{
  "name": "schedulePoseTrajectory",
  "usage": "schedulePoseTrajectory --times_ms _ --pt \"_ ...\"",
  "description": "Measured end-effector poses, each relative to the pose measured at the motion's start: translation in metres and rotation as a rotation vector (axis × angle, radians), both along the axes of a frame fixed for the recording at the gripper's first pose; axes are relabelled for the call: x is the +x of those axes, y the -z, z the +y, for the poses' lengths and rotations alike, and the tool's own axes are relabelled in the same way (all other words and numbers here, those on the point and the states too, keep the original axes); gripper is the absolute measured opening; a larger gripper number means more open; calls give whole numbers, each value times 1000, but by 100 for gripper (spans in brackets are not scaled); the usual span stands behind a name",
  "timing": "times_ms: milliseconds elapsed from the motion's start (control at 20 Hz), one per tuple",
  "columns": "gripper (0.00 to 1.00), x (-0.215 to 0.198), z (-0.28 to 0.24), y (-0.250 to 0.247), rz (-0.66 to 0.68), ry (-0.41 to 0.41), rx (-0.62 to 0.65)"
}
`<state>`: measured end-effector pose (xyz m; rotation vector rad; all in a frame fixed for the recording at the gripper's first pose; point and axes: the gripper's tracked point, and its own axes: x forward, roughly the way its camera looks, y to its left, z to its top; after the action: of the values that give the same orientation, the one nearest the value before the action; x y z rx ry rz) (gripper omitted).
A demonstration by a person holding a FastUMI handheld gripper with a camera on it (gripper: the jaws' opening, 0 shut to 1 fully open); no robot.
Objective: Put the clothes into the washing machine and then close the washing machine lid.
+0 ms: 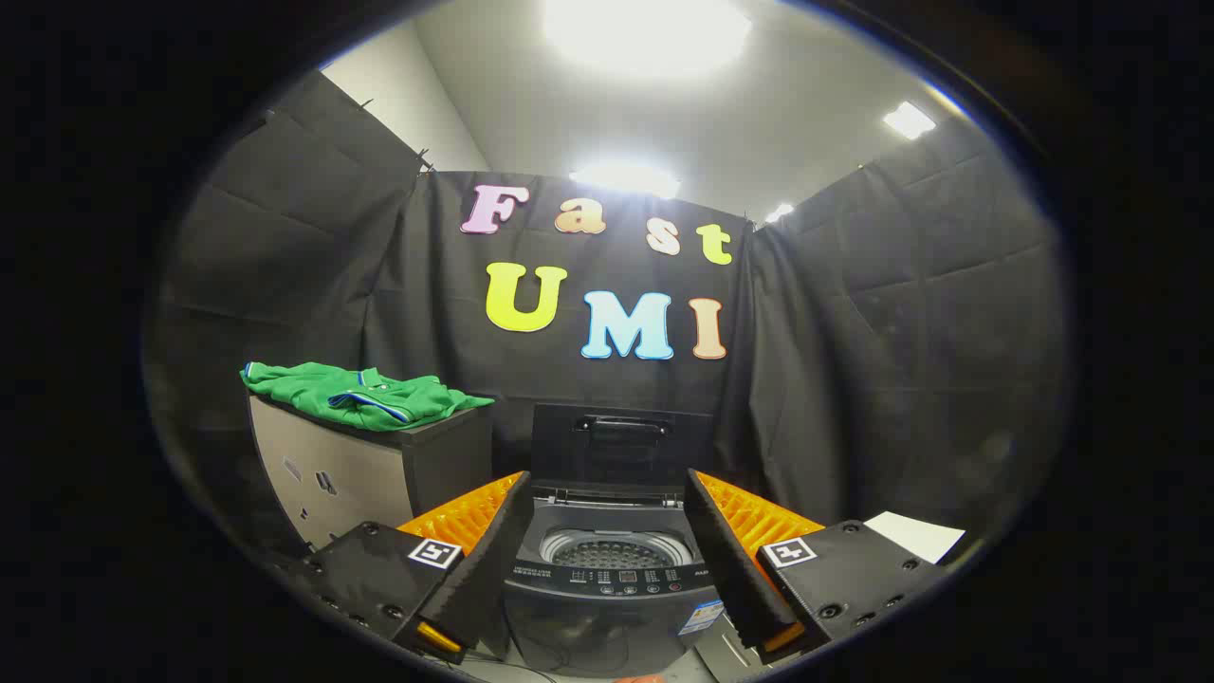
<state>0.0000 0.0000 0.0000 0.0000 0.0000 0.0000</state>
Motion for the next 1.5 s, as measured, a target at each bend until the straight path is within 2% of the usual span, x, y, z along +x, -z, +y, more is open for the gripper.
schedulePoseTrajectory --times_ms 1500 --pt "100 10 9 10 59 -14 -31"
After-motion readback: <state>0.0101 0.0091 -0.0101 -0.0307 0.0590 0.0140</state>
